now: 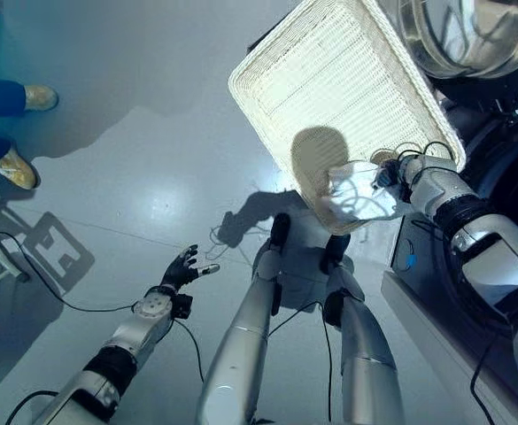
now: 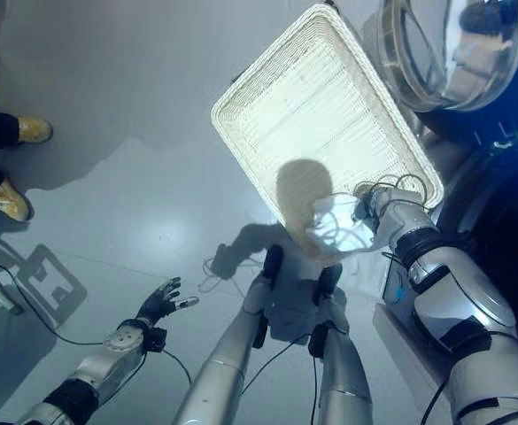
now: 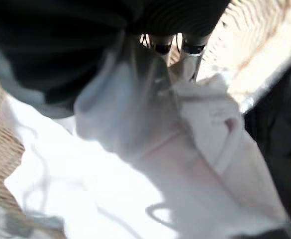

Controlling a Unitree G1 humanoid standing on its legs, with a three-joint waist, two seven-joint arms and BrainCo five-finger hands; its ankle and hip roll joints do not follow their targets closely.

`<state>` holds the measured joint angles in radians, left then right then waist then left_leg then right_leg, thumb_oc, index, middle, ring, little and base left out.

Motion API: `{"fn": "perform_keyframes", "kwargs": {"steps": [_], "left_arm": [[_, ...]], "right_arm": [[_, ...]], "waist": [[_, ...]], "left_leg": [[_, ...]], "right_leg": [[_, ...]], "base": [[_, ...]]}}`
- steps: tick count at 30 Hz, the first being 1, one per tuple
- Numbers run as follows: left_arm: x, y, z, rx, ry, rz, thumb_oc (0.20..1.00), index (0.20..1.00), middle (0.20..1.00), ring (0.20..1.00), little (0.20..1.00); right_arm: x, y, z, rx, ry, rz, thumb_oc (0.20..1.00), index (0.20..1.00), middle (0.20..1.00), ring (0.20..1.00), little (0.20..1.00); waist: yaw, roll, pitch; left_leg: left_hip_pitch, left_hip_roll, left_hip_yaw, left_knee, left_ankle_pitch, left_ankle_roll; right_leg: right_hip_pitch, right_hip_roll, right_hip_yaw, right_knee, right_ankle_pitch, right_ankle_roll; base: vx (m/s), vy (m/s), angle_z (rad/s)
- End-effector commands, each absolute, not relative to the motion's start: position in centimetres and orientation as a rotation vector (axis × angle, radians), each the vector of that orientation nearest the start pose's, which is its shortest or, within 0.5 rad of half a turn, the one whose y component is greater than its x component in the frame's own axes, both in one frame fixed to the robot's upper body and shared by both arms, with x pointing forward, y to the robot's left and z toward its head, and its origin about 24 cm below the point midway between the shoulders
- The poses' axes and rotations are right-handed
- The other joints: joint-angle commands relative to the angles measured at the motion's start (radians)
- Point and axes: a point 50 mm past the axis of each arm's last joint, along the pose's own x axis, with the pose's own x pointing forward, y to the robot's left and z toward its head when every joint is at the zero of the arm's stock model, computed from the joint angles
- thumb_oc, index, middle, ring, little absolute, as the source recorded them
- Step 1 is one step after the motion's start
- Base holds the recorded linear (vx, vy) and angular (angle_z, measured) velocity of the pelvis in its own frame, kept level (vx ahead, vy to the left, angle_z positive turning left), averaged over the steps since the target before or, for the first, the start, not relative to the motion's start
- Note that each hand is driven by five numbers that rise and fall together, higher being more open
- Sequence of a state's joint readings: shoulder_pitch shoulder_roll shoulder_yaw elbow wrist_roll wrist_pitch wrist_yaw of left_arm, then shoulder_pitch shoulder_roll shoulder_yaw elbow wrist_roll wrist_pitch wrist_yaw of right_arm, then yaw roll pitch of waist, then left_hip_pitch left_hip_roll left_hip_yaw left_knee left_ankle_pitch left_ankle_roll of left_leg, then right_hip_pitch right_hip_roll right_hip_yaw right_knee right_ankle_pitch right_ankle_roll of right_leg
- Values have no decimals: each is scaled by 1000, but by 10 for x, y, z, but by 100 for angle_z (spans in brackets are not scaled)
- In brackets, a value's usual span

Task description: Put the clothes into the washing machine.

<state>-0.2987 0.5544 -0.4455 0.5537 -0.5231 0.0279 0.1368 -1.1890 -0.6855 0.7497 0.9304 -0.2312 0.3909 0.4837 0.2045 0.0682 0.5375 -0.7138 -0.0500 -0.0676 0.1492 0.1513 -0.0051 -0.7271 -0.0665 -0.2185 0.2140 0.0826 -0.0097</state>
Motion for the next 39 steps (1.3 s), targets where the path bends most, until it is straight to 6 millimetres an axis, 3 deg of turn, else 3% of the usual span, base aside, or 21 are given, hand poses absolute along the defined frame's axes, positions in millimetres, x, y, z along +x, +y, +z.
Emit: {"fn": "perform_keyframes", "kwargs": {"steps": [1, 2, 5, 7, 8, 14, 15, 18, 22, 23, 24, 25, 26, 28, 30, 32, 34, 35, 36, 38, 39], "left_arm": [[266, 242, -25, 253, 465, 25, 1000, 1000, 1000, 1000, 1000], [270, 244, -21, 251, 450, 28, 1000, 1000, 1000, 1000, 1000], [265, 243, -30, 233, 467, 31, 1000, 1000, 1000, 1000, 1000], [262, 240, -34, 226, 475, 35, 1000, 1000, 1000, 1000, 1000], [258, 236, -42, 213, 483, 43, 1000, 1000, 1000, 1000, 1000], [254, 223, -53, 188, 495, 69, 1000, 1000, 1000, 1000, 1000], [253, 219, -57, 170, 499, 84, 1000, 1000, 1000, 1000, 1000], [253, 218, -58, 168, 498, 88, 1000, 1000, 1000, 1000, 1000], [248, 216, -62, 156, 500, 110, 1000, 1000, 1000, 1000, 1000], [248, 216, -62, 156, 500, 110, 1000, 1000, 1000, 1000, 1000], [249, 216, -61, 161, 499, 116, 1000, 1000, 1000, 1000, 1000], [249, 216, -61, 162, 499, 116, 1000, 1000, 1000, 1000, 1000], [249, 217, -60, 164, 499, 116, 1000, 1000, 1000, 1000, 1000], [249, 219, -60, 169, 501, 114, 1000, 1000, 1000, 1000, 1000], [251, 219, -57, 174, 507, 111, 1000, 1000, 1000, 1000, 1000], [253, 221, -55, 186, 512, 101, 1000, 1000, 1000, 1000, 1000], [256, 222, -52, 189, 509, 98, 1000, 1000, 1000, 1000, 1000], [258, 222, -49, 194, 508, 93, 1000, 1000, 1000, 1000, 1000], [261, 224, -43, 211, 510, 79, 1000, 1000, 1000, 1000, 1000], [263, 226, -40, 213, 509, 80, 1000, 1000, 1000, 1000, 1000], [265, 228, -38, 215, 513, 78, 1000, 1000, 1000, 1000, 1000]], "right_arm": [[394, -254, 176, -751, 526, 199, 200, 200, 200, 200, 200], [395, -251, 181, -624, 479, 203, 200, 200, 200, 200, 200], [391, -249, 171, -101, 372, 288, 200, 200, 200, 200, 200], [389, -248, 168, 48, 315, 315, 200, 200, 200, 200, 200], [385, -248, 163, 256, 235, 342, 200, 200, 200, 200, 200], [377, -251, 152, 717, 24, 305, 200, 200, 200, 200, 200], [373, -261, 150, 918, -85, 226, 200, 200, 200, 200, 200], [372, -269, 151, 1028, -161, 155, 200, 200, 200, 200, 200], [355, -324, 157, 1443, -504, -247, 200, 200, 200, 200, 200], [355, -324, 157, 1443, -504, -247, 200, 200, 200, 200, 200], [345, -344, 164, 1543, -623, -421, 200, 200, 200, 200, 200], [344, -345, 165, 1549, -631, -432, 200, 200, 200, 200, 200], [338, -355, 169, -3914, 1714, 1323, 200, 200, 200, 200, 200], [320, -371, 178, -3550, 1802, 1587, 200, 200, 200, 200, 200], [301, -384, 183, -3238, 1839, 1734, 200, 200, 200, 200, 200], [286, -390, 187, -2999, 1842, 1790, 200, 200, 200, 200, 200], [280, -395, 191, -2915, 1836, 1805, 200, 200, 200, 200, 200], [277, -399, 197, -2887, 1823, 1804, 395, 395, 395, 395, 395], [283, -405, 201, -3006, 1769, 1890, 1000, 1000, 1000, 1000, 1000], [294, -402, 203, -3186, 1671, 1911, 1000, 1000, 1000, 1000, 1000], [315, -391, 196, -3523, 1423, 1981, 1000, 1000, 1000, 1000, 1000]], "waist": [[-31, 17, -17], [-35, 18, -17], [-55, 30, -17], [-64, 34, -17], [-81, 40, -17], [-133, 55, -17], [-159, 62, -17], [-169, 65, -17], [-204, 81, -17], [-204, 81, -17], [-212, 84, -17], [-210, 84, -17], [-213, 86, -17], [-216, 87, -17], [-219, 88, -17], [-219, 88, -17], [-219, 88, -17], [-218, 88, -17], [-214, 88, -17], [-212, 85, -17], [-207, 81, -17]], "left_leg": [[29, -28, 50, -46, -40, 1], [-6, -28, 55, -38, -16, 5], [15, -29, 73, -21, -32, 4], [23, -30, 81, -14, -39, 4], [32, -31, 94, -2, -50, 4], [52, -33, 131, 11, -71, 5], [65, -31, 149, 8, -79, 5], [73, -30, 158, 4, -81, 5], [106, -22, 189, -23, -83, 0], [106, -22, 189, -23, -83, 0], [113, -19, 194, -33, -83, -1], [113, -18, 194, -34, -83, -1], [115, -18, 196, -37, -82, -2], [119, -16, 195, -40, -82, -3], [124, -17, 191, -36, -84, -4], [126, -20, 187, -30, -86, -2], [116, -21, 185, -27, -78, -1], [114, -23, 182, -23, -77, -1], [108, -25, 175, -10, -80, -3], [94, -26, 174, -2, -71, -2], [90, -28, 167, 2, -75, -2]], "right_leg": [[11, 14, -37, 30, -26, 86], [-18, 14, -45, 24, -1, 75], [-7, 17, -27, 36, -16, 70], [-2, 17, -22, 40, -20, 70], [1, 16, -12, 44, -24, 71], [2, 16, 23, 50, -26, 74], [7, 18, 42, 47, -27, 75], [10, 18, 50, 43, -26, 76], [34, 20, 73, 18, -16, 82], [34, 20, 73, 18, -16, 82], [40, 20, 77, 12, -13, 83], [41, 20, 77, 11, -13, 83], [45, 20, 79, 7, -12, 83], [51, 20, 81, 4, -11, 83], [57, 22, 84, 8, -14, 81], [62, 23, 85, 10, -16, 79], [56, 23, 84, 9, -8, 76], [57, 24, 84, 10, -9, 74], [61, 25, 83, 14, -14, 73], [52, 25, 81, 11, -4, 70], [52, 26, 79, 12, -7, 71]], "base": [[-74, 7, -12], [-78, 15, -16], [-43, 44, -15], [-19, 61, -23], [-17, 73, -28], [-23, 74, -29], [-23, 75, -39], [-14, 56, -37], [-3, 32, -24], [5, -15, -19], [3, -15, -14], [5, -26, -18], [8, -20, -9], [6, -14, -3], [25, -38, 0], [34, -51, 0], [-2, -30, -4], [27, -50, -2], [30, -55, 2], [16, -55, 3], [27, -60, 5]]}}
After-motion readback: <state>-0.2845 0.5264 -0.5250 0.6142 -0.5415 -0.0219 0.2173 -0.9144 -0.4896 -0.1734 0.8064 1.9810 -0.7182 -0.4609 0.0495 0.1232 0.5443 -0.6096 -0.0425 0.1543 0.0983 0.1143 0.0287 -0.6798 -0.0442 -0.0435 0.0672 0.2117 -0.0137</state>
